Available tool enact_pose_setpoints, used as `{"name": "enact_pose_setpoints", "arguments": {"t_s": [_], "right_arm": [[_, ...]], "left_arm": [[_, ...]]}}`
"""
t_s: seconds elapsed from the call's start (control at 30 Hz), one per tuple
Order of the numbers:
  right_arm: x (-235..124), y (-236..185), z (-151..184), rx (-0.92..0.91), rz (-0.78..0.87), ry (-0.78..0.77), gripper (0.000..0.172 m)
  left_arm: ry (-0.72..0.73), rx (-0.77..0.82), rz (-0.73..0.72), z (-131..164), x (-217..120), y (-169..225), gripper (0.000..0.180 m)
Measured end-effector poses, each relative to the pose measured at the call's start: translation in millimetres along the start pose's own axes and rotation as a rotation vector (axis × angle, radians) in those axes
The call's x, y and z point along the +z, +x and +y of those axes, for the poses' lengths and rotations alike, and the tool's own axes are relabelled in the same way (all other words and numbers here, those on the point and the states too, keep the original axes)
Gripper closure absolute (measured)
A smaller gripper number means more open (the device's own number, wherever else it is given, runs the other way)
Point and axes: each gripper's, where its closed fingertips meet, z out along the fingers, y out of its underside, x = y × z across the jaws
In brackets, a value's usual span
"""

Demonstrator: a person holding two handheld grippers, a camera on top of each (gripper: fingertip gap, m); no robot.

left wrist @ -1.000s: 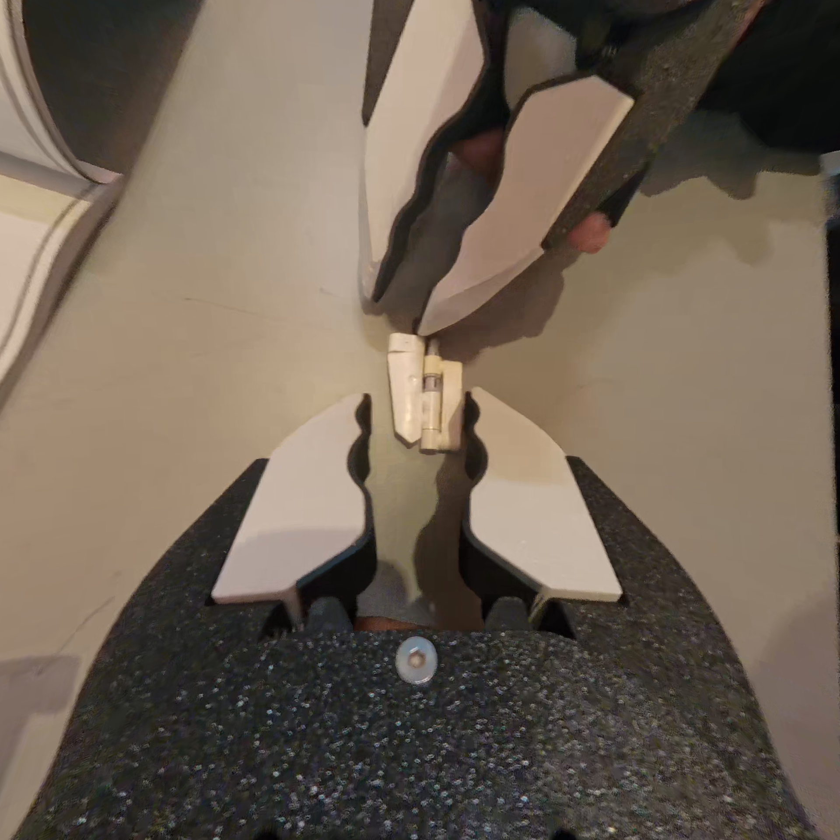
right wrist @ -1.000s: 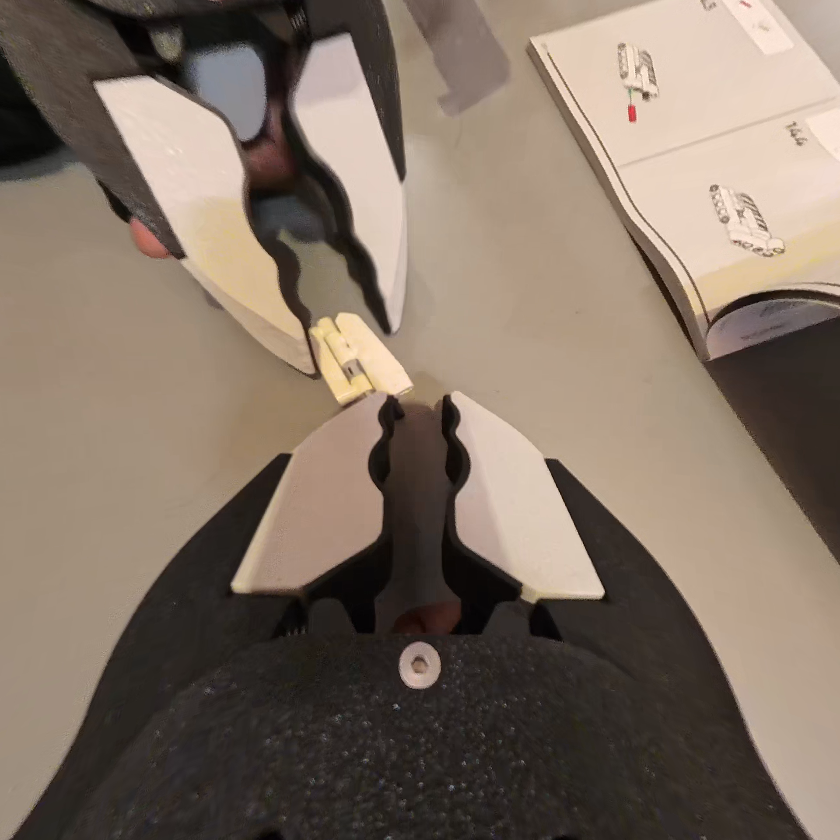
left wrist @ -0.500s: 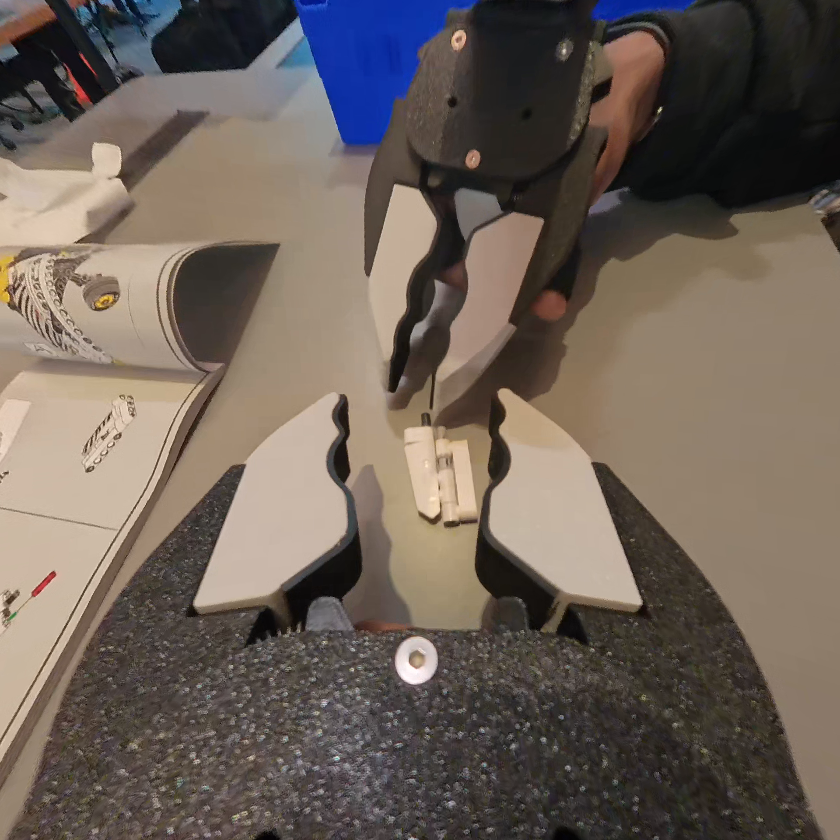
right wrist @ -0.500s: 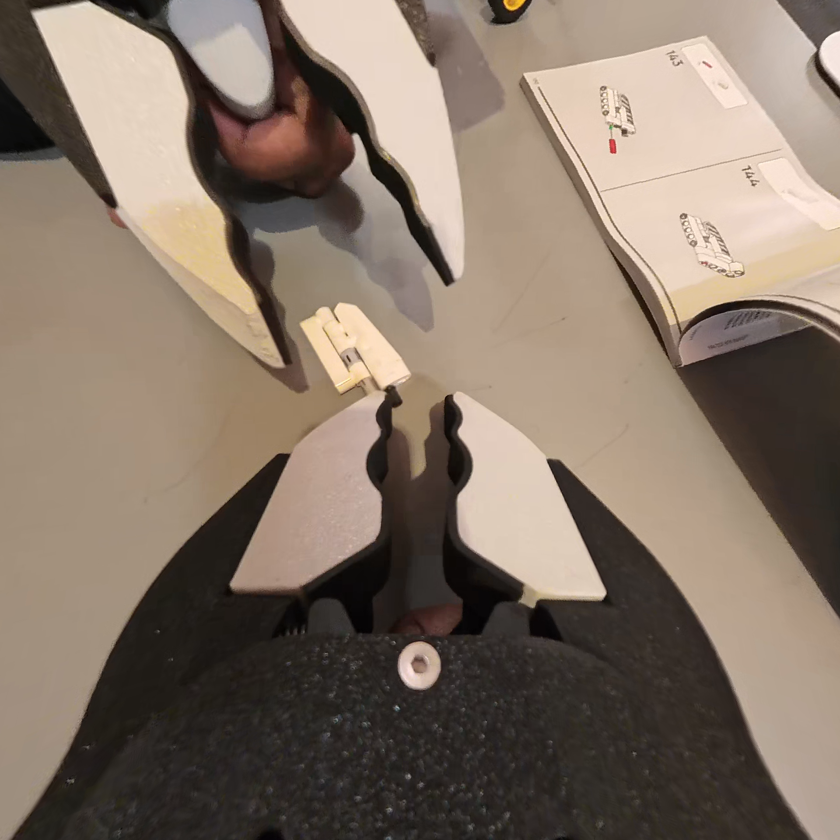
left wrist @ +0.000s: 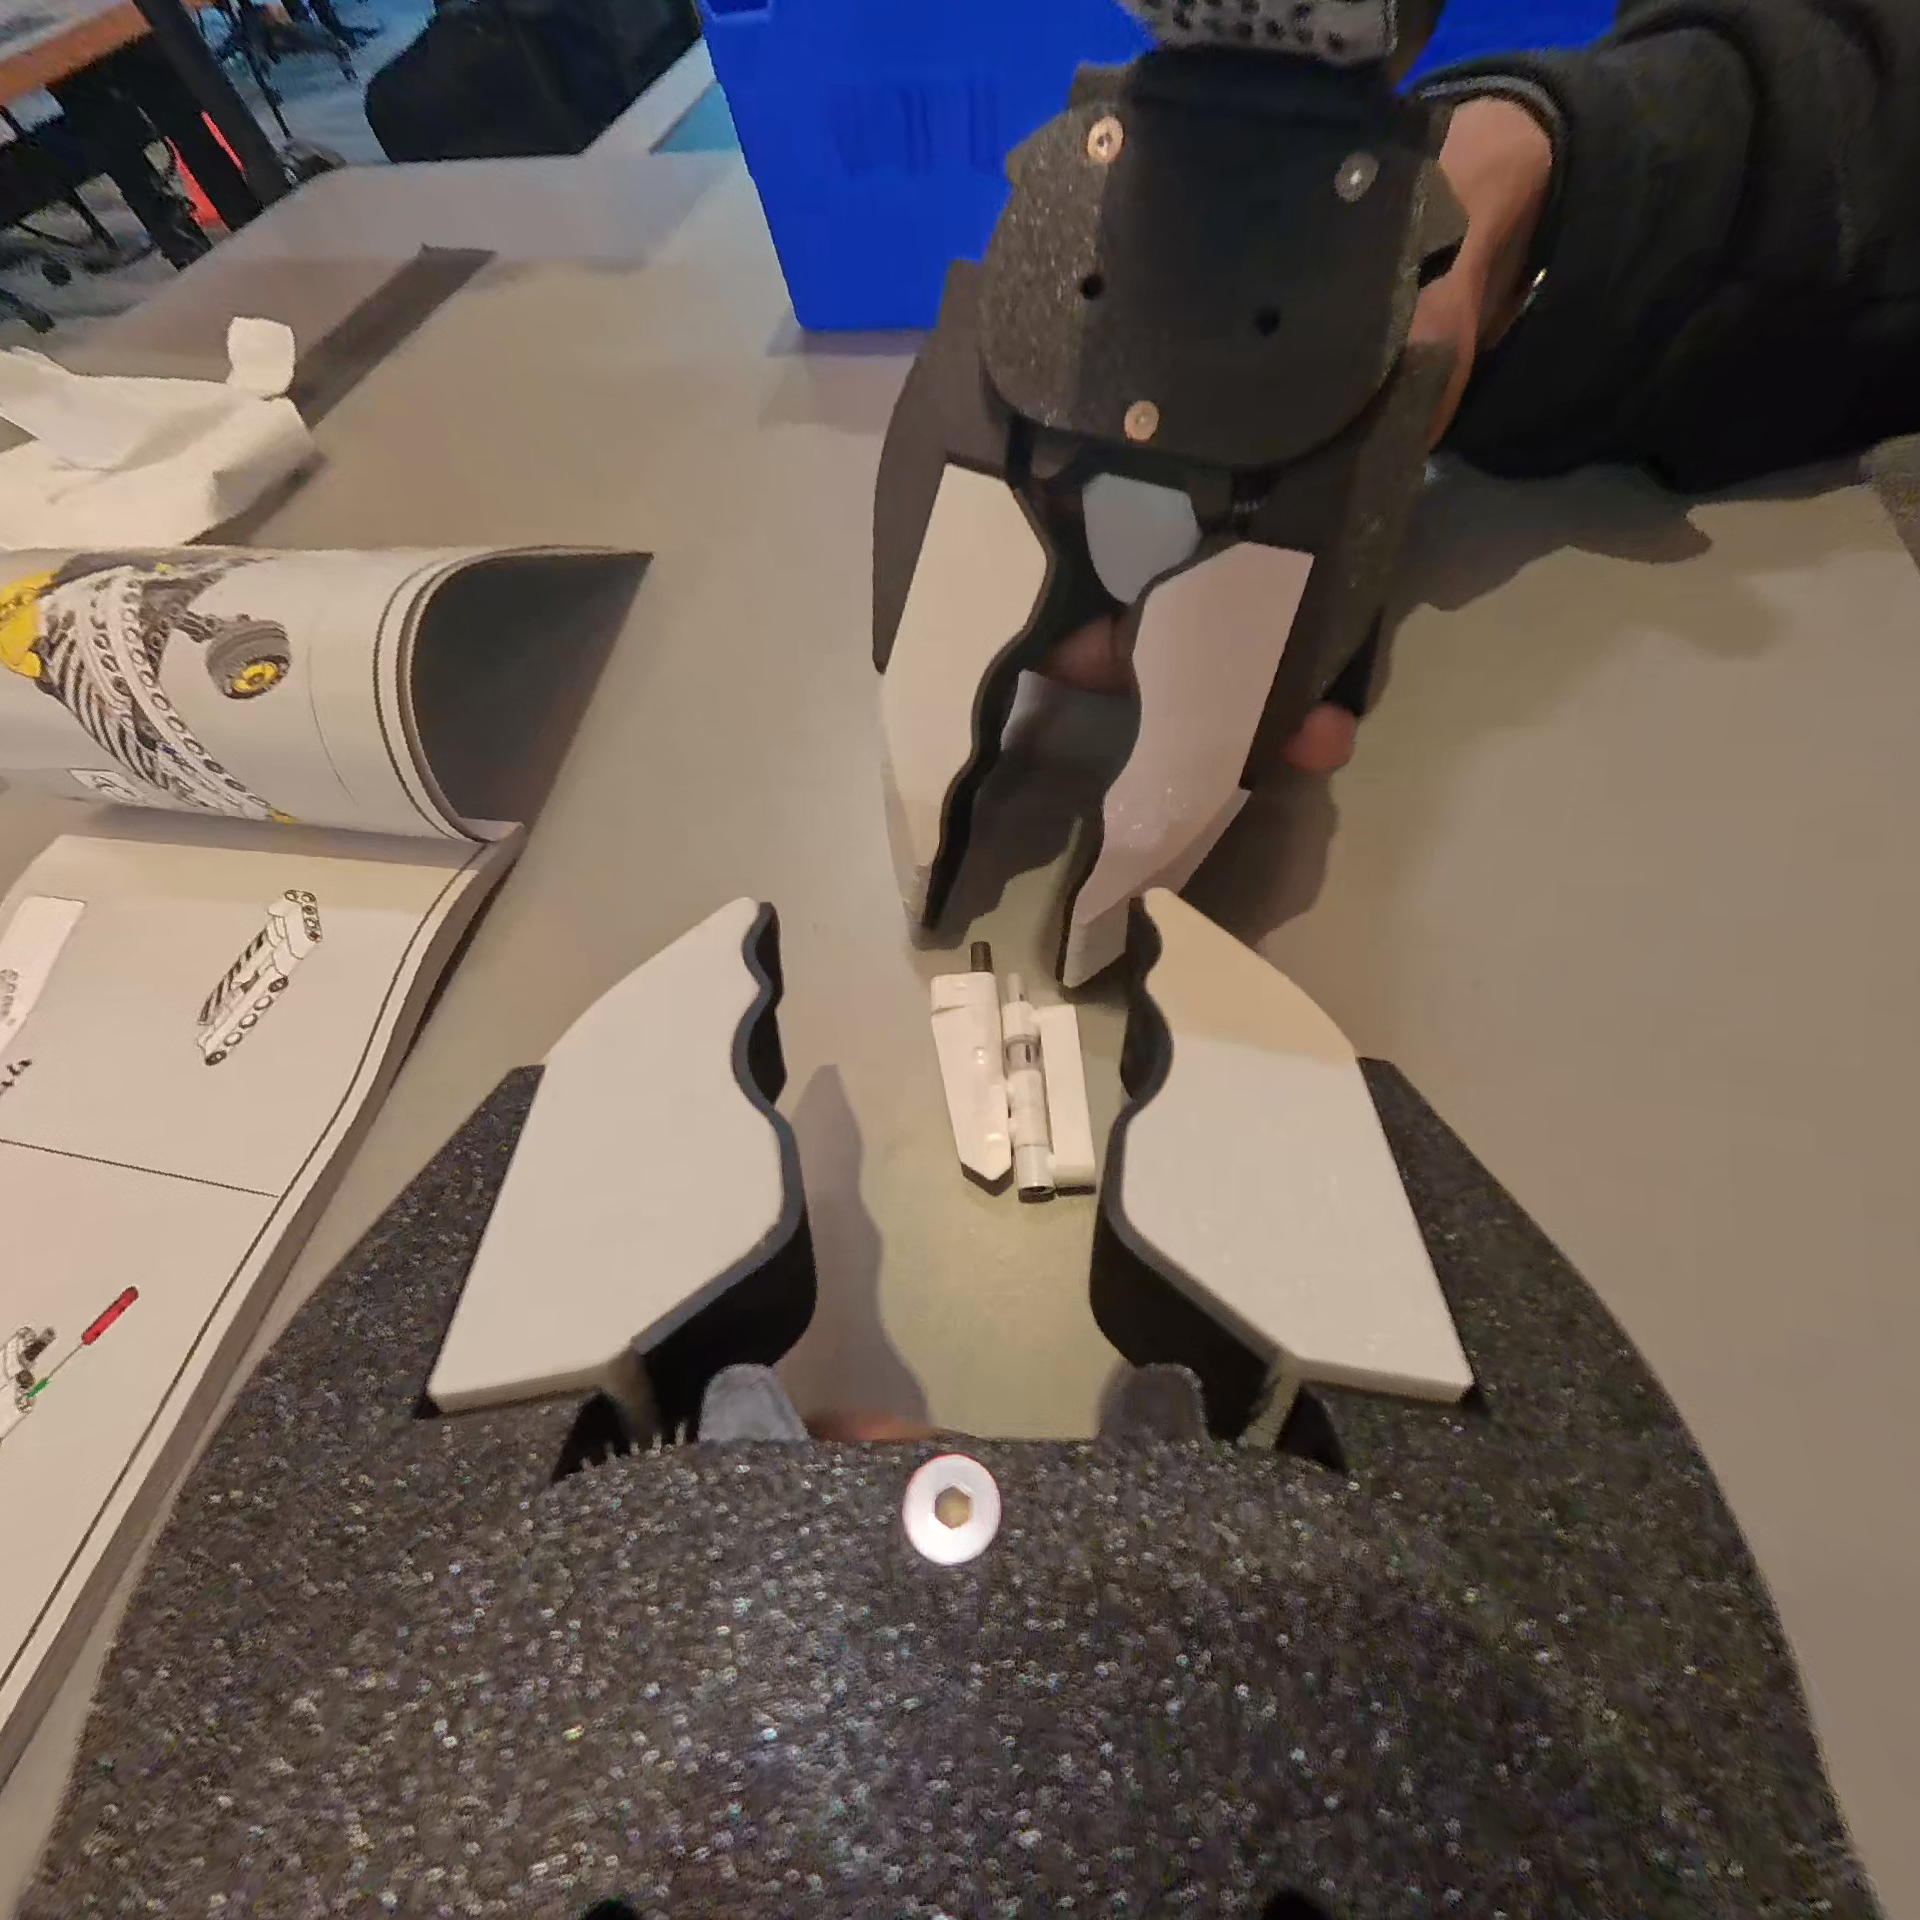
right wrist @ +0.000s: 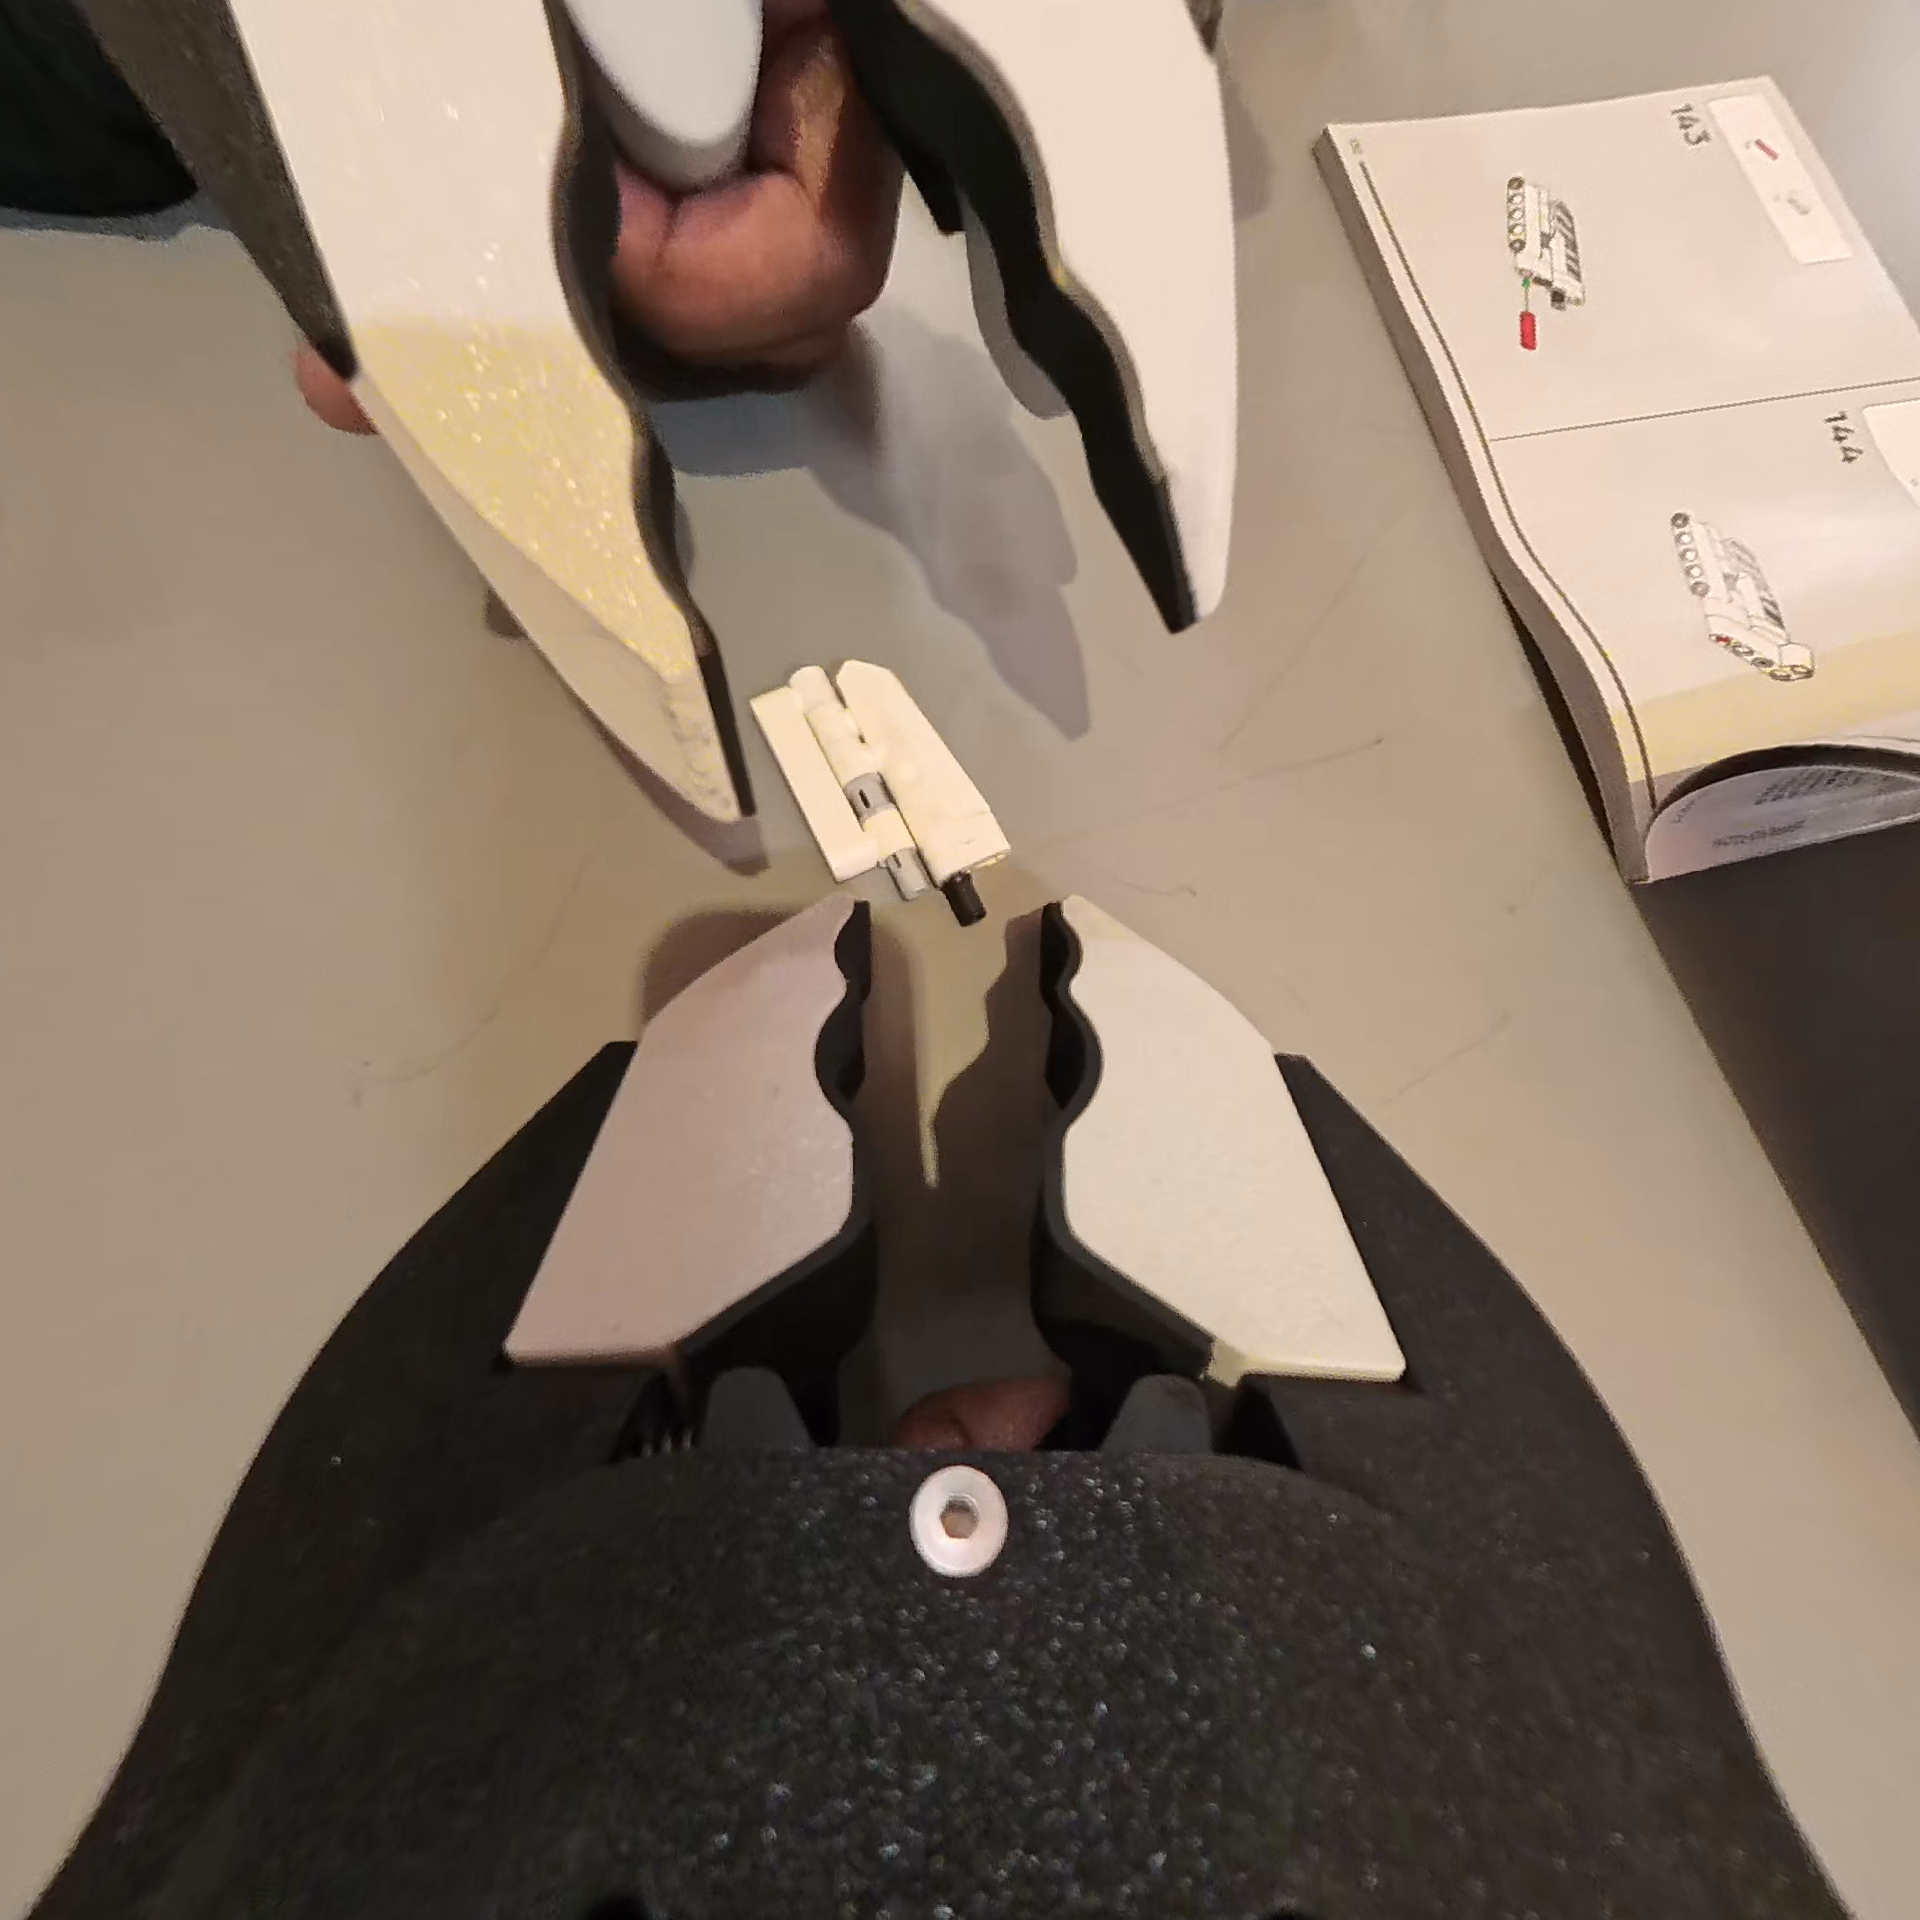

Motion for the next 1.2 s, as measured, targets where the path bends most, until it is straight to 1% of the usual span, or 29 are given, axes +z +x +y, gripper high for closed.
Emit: {"name": "enact_pose_setpoints", "arguments": {"t_s": [0.17,0.37,0.6,0.7,0.93,1.2], "right_arm": [[2,-11,0,0.0,-0.048,-0.018,0.141],[3,-26,-2,-0.024,-0.09,-0.023,0.141],[-4,-16,-3,0.031,-0.069,0.019,0.141],[-8,-8,1,0.025,-0.035,0.02,0.141],[-13,5,11,0.025,0.002,0.001,0.143],[-14,6,11,0.05,-0.01,0.014,0.146]], "left_arm": [[-0.045,0.035,0.003,8,3,2,0.117],[-0.054,0.033,0.004,10,1,1,0.118],[-0.056,0.041,0.006,10,-2,-1,0.119],[-0.059,0.042,0.01,10,-3,-1,0.119],[-0.147,0.089,0.055,21,-6,7,0.121],[-0.218,0.087,0.085,39,-4,9,0.124]]}}
